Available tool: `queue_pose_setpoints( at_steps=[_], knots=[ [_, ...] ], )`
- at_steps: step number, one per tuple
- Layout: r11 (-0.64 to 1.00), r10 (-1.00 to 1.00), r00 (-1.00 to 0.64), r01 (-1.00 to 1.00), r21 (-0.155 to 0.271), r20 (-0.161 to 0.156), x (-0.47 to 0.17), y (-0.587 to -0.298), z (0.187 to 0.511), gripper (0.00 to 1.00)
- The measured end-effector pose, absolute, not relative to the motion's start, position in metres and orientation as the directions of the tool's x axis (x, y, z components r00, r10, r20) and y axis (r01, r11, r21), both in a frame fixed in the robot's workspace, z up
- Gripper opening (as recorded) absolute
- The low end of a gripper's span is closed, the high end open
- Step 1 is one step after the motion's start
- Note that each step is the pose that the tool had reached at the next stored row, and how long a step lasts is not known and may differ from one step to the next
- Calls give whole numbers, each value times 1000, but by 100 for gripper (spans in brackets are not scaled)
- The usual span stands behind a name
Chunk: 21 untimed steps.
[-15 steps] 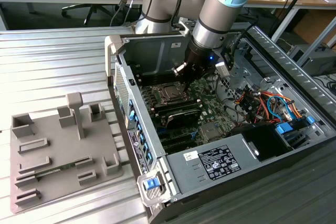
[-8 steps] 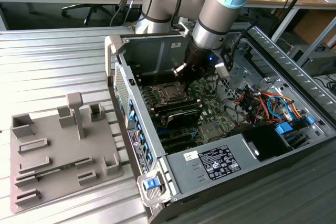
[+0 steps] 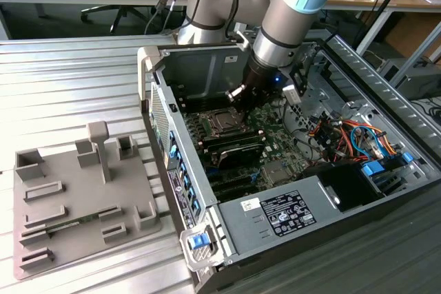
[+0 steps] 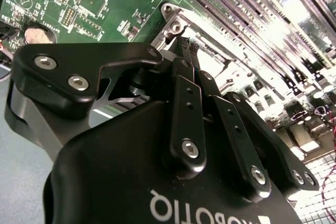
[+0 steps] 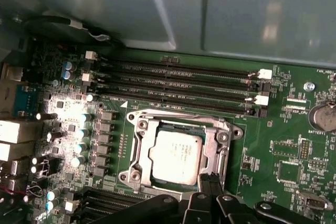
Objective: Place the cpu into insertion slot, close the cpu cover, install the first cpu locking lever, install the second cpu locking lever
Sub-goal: 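Install the second cpu locking lever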
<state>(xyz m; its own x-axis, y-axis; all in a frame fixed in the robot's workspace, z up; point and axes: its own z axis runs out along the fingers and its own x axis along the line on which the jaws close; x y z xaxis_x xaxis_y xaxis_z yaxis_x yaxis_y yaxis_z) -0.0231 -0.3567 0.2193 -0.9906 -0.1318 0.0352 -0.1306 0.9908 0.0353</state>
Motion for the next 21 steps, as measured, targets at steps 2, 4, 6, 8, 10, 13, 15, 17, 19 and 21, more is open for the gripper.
queue_pose_setpoints(
  at_steps=[2, 4, 6, 8, 10, 13, 15, 17, 19, 21],
  knots=[
    [991, -131, -991, -130, 35, 35, -23, -359, 219, 11],
    [991, -131, -991, -130, 34, 35, -23, -361, 219, 11],
    [991, -131, -991, -130, 34, 35, -23, -363, 218, 11],
    [991, -131, -991, -129, 33, 35, -21, -364, 217, 11],
    [991, -131, -991, -129, 32, 36, -20, -365, 216, 11],
    [991, -130, -991, -129, 30, 36, -20, -368, 215, 11],
    [991, -130, -991, -129, 30, 36, -20, -369, 214, 11],
    [991, -130, -991, -129, 30, 36, -20, -369, 213, 11],
    [991, -131, -991, -130, 30, 36, -20, -369, 212, 11],
    [991, -131, -991, -130, 30, 36, -21, -369, 212, 11]
  ],
)
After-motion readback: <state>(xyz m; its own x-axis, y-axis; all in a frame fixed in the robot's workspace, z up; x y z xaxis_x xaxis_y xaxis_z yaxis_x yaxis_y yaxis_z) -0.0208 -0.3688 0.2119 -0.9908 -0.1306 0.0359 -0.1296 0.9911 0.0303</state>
